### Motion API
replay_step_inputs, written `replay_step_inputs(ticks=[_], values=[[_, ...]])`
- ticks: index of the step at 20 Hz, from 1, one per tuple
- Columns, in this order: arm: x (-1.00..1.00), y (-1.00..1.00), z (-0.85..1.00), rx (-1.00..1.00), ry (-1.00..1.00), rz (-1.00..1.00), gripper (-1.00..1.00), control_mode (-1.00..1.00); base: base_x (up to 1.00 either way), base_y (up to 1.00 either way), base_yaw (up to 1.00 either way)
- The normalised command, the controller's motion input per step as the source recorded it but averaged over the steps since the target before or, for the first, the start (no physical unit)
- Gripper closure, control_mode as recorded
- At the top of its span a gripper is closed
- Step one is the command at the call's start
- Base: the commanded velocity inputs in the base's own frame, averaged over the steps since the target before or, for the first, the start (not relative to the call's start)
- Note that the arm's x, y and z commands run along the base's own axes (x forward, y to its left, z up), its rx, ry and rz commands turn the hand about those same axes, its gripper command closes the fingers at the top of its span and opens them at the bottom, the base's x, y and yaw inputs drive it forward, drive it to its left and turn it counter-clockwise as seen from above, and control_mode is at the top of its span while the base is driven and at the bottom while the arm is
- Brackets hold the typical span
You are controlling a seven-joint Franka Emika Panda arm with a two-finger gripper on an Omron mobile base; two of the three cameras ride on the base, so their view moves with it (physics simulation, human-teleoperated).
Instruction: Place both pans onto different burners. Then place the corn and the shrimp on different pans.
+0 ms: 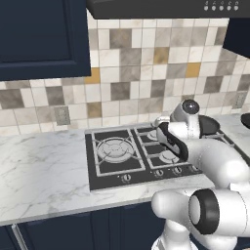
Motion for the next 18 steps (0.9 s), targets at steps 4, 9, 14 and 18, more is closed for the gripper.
replay_step_inputs(ticks=[4, 9, 14, 18], values=[[-0.30, 0.32, -0.09, 0.00, 0.01, 0.02, -1.00, -1.00, 0.00, 0.00, 0.00], [0.00, 0.15, -0.35, 0.00, 0.05, 0.09, -1.00, -1.00, 0.00, 0.00, 0.00], [0.00, 0.01, -0.39, 0.00, 0.05, 0.09, -1.00, -1.00, 0.00, 0.00, 0.00], [0.00, 0.01, -0.27, 0.00, 0.04, 0.05, -1.00, -1.00, 0.00, 0.00, 0.00]])
